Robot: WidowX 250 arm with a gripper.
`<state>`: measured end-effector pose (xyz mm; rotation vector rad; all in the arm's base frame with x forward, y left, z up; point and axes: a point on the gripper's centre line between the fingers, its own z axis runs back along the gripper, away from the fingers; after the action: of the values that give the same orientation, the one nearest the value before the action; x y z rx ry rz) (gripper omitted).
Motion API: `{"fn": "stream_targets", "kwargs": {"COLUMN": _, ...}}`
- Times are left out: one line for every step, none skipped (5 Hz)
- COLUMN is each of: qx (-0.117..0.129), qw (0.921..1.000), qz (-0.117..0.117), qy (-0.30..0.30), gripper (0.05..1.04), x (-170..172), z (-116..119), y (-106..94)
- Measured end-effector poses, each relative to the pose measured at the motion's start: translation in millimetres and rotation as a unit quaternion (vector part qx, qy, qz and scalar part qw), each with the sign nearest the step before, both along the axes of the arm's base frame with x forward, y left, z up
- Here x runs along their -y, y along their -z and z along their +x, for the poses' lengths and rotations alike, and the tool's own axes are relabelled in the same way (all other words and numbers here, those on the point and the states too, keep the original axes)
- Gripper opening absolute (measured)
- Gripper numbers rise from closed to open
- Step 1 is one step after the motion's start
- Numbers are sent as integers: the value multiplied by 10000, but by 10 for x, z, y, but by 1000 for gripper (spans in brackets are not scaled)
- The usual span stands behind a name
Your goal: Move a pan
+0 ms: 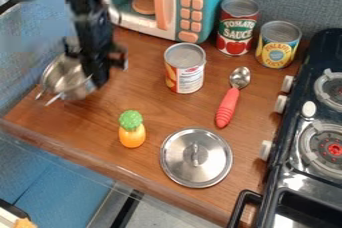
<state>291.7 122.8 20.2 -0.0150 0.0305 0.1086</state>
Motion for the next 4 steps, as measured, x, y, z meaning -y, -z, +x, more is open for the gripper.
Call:
{"fn": "stream_targets", "kwargs": {"qx": -87, "qw": 9999, "qz": 67, "qy": -12, "gripper": 73, "x": 3, "z": -121, "y": 114}}
{"fn": "stream_targets", "kwargs": {"qx": -356, "qw": 9993, "qz": 149, "qy": 4, "gripper": 73, "x": 1, "z": -215, "y": 297}}
{"fn": "stream_targets", "kwargs": {"qx": -489, "qw": 9986, "qz": 192, "qy": 68, "gripper": 73, "x": 36, "z": -228, "y": 390}}
{"fn": "stream_targets", "kwargs": {"qx": -499, "qw": 9986, "qz": 176, "qy": 90, "gripper": 120, "x": 62, "z": -271, "y": 405}}
